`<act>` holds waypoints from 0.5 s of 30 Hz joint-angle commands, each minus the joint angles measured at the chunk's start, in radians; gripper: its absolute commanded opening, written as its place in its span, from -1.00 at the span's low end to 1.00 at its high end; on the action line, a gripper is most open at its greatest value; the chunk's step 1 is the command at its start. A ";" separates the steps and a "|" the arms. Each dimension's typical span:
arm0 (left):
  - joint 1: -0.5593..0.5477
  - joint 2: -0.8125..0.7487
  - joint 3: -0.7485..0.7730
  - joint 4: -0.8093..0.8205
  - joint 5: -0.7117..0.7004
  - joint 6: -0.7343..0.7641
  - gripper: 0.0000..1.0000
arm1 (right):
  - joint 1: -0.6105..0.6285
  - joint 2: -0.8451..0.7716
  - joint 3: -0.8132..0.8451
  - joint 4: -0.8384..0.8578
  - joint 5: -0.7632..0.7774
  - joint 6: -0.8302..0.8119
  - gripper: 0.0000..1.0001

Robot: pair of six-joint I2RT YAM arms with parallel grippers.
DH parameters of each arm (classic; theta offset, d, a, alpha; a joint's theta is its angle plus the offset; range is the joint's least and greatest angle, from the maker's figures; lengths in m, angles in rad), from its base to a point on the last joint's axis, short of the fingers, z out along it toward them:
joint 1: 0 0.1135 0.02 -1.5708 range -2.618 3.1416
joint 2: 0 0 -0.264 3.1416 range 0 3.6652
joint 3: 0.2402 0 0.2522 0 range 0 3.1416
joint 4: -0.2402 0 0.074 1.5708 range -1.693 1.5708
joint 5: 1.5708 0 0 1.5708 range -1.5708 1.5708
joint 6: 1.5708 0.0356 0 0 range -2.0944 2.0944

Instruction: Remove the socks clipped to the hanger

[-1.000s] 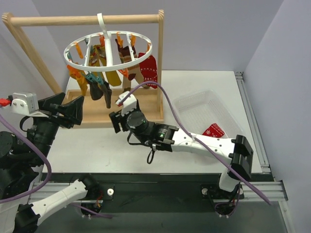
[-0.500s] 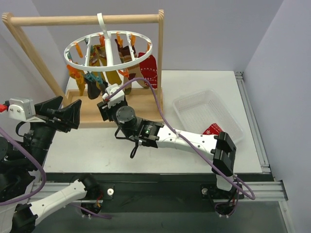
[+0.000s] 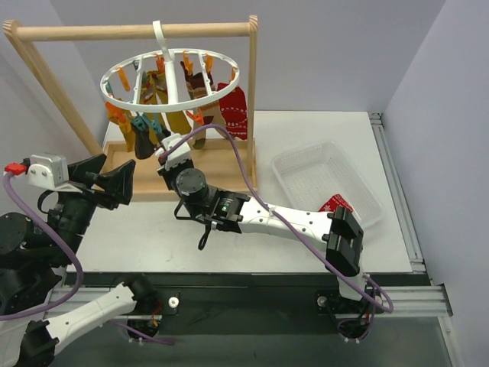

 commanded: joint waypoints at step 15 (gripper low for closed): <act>-0.002 0.381 0.316 -0.184 -0.042 -0.243 0.50 | 0.026 -0.245 -0.180 -0.050 -0.041 0.028 -1.00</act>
